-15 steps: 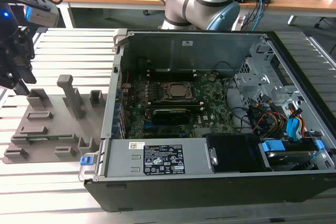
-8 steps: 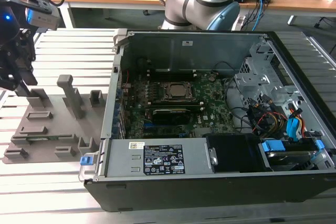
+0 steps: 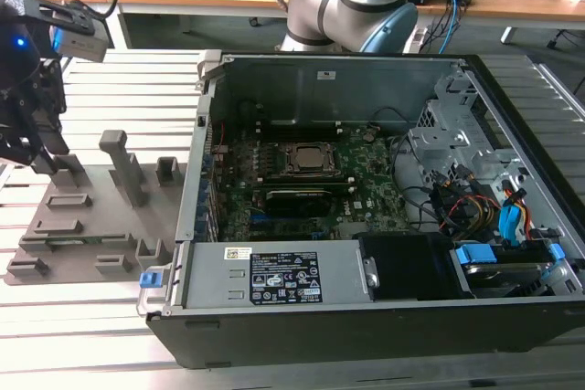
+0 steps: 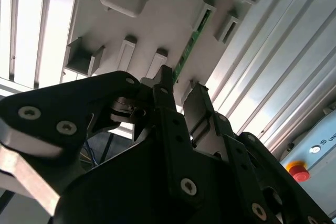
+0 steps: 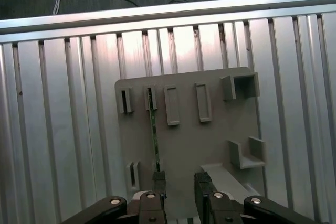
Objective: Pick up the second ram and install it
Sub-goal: 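Pick up the second ram and move it above second insertion slot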
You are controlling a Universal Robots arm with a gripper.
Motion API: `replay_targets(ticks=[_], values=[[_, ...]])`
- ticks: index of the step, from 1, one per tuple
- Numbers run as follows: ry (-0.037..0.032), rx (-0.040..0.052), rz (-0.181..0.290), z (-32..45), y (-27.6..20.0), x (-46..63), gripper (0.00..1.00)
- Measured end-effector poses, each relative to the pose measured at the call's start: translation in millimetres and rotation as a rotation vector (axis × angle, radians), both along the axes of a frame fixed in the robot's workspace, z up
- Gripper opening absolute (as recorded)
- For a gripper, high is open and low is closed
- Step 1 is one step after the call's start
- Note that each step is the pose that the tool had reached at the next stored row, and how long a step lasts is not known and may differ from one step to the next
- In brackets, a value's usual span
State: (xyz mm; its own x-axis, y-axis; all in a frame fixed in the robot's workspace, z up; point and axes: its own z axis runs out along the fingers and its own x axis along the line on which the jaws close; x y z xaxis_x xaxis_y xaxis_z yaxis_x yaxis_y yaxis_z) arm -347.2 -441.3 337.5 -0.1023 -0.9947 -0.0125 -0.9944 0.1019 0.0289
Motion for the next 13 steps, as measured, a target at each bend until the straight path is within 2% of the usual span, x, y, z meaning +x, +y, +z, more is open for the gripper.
replay_targets(ticks=[13], values=[[0.0, 0.0, 0.0, -12.8, 0.0, 0.1, 0.36]])
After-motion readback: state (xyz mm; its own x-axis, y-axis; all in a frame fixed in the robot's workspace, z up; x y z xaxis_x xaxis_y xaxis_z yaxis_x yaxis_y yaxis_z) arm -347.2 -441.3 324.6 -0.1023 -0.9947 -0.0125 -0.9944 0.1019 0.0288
